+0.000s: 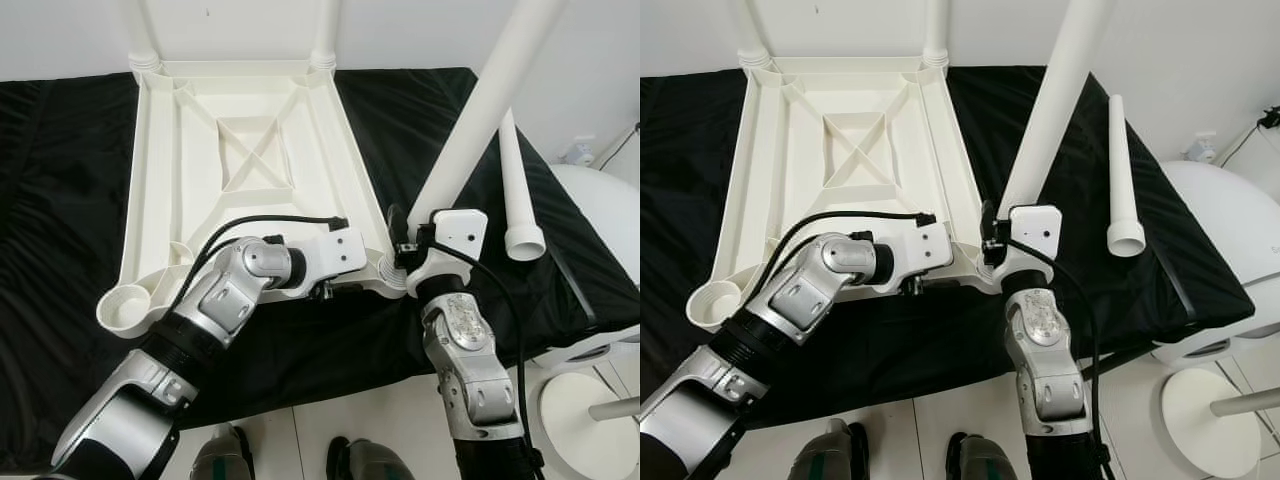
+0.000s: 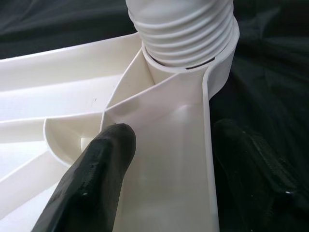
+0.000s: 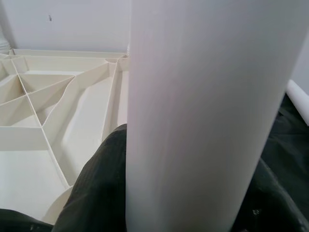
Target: Building children table
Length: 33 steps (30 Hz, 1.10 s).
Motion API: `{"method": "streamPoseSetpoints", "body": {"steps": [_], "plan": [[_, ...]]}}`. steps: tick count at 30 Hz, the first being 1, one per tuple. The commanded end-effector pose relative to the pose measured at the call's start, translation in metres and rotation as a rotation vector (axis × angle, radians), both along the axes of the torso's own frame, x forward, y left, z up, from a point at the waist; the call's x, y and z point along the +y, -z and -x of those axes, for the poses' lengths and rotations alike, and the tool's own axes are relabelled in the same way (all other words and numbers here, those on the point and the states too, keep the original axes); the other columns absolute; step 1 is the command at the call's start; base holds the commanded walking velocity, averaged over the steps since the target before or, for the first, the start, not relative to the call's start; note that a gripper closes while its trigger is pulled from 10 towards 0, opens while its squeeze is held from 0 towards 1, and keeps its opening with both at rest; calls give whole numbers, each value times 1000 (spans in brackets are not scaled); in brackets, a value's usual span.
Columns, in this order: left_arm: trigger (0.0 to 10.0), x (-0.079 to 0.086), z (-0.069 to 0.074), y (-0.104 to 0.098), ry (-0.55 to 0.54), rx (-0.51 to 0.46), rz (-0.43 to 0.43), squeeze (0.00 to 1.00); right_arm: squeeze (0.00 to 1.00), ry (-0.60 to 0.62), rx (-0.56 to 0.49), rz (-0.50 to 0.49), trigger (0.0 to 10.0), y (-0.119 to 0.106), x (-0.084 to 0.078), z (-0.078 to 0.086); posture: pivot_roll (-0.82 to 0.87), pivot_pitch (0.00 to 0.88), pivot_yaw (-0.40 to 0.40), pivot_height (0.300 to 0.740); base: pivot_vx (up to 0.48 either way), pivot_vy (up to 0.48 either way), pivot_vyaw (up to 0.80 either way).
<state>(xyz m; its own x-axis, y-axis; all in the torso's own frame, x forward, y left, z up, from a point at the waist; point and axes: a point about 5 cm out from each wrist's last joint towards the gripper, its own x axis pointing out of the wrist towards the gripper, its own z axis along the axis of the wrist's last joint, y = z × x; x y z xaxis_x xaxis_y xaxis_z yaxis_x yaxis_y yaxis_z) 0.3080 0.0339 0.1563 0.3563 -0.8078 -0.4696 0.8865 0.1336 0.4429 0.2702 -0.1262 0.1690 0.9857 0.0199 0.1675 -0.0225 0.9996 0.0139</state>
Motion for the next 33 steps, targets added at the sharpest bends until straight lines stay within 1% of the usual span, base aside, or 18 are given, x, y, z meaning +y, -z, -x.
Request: {"method": "streamPoseSetpoints", "body": {"steps": [1,4,7,11,12,13,14,16,17,20,24,28,33], "plan": [[10000,0,0,-2,1,-1,2,0,0,145,160,31,10000,35,-22,1,-1,122,-40,740,0,0,0],[10000,0,-1,-3,0,-2,2,0,0,195,155,28,10000,37,-26,1,0,122,-39,740,0,0,0],[10000,0,-1,-3,0,-3,3,0,0,193,143,43,10000,38,-25,1,-1,122,-39,740,0,0,0],[10000,0,-1,-4,-1,-6,4,0,0,129,134,19,10000,43,-25,5,-2,121,-40,740,0,0,0],[10000,0,-1,-4,-1,-6,4,0,0,129,134,19,10000,43,-25,5,-2,121,-40,740,0,0,0],[10000,0,-2,-4,-2,-7,4,0,0,98,140,6,10000,46,-25,6,-2,121,-40,740,0,0,0],[10000,0,-2,-4,-2,-7,4,0,0,98,140,6,10000,46,-25,6,-2,121,-40,740,0,0,0],[10000,1,-2,-4,-3,-8,4,0,0,84,143,-3,10000,49,-27,7,-2,123,-40,740,0,0,0],[10000,1,-2,-5,-4,-11,4,0,0,57,143,-33,10000,53,-31,9,-3,125,-40,740,0,0,0],[10000,1,-2,-5,-4,-11,5,0,0,45,139,-43,10000,56,-33,12,-3,126,-40,740,0,0,0],[10000,2,-2,-6,-3,-11,6,0,0,58,168,-37,10000,63,-36,14,-3,128,-39,740,0,0,0],[10000,2,-2,-6,-3,-11,6,0,0,67,172,-30,10000,65,-37,15,-3,129,-36,740,0,0,0],[10000,2,-3,-6,1,-13,2,0,0,91,205,-21,10000,70,-37,11,0,130,-36,740,0,0,0]]}}
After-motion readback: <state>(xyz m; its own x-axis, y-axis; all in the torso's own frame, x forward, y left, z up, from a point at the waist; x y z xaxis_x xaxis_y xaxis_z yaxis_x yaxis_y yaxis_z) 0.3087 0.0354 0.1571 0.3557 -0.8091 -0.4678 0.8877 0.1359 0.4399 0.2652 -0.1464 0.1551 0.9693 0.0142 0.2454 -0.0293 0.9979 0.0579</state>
